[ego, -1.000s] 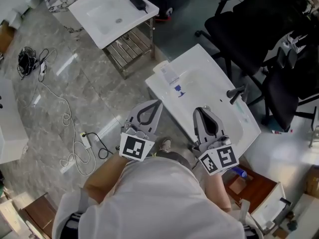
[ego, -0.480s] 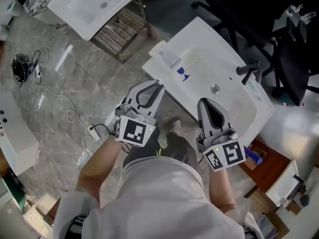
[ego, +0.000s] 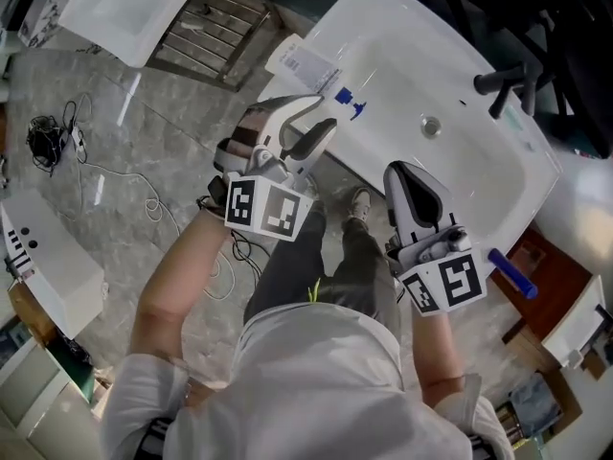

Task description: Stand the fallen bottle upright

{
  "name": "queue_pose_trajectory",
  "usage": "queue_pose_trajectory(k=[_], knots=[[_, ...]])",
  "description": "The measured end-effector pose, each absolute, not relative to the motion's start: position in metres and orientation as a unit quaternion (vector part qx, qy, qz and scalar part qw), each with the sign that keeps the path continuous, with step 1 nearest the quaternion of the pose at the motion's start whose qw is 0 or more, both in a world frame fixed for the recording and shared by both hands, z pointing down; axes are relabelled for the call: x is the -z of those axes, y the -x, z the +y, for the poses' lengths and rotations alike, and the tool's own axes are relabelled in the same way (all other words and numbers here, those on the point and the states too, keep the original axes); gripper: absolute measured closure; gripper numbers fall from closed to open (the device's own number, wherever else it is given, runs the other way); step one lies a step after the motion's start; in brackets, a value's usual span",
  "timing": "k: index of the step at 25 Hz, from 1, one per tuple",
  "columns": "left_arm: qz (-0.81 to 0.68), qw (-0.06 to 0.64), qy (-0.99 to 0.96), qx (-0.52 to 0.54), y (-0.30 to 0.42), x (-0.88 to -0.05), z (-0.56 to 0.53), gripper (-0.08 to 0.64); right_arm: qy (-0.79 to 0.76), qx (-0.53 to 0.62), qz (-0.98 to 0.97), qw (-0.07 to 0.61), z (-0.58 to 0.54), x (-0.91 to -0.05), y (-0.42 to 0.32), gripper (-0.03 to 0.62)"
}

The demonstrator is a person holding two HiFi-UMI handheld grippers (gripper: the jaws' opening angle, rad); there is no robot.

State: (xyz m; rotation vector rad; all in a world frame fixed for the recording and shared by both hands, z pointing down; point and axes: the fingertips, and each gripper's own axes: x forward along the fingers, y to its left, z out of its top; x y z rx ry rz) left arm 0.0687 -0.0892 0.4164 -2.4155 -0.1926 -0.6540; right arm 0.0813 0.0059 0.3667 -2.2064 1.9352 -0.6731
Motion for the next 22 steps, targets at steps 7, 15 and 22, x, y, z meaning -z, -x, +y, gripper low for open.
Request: queue_pose_trajectory(k=[7,15,22], knots=[[-0.155,0.416,0.851,0.282,-0.091,-0.455,-0.077,0.319,0.736,0.232,0.63,0.086,0.011,-0.395,-0.091,0.553],[-0.216,0.481,0.778,0.341,-0.103,-0.499,-0.078,0.258,0.739,0.237,0.623,0.103,0.018,-0.415,-0.098,0.553],[-0.252,0.512,0.73,0.376,-0.113,-0.528,-0.074,0.258,0.744,0.246,0.61,0.122,0.031,-0.433,-0.102,0.552]])
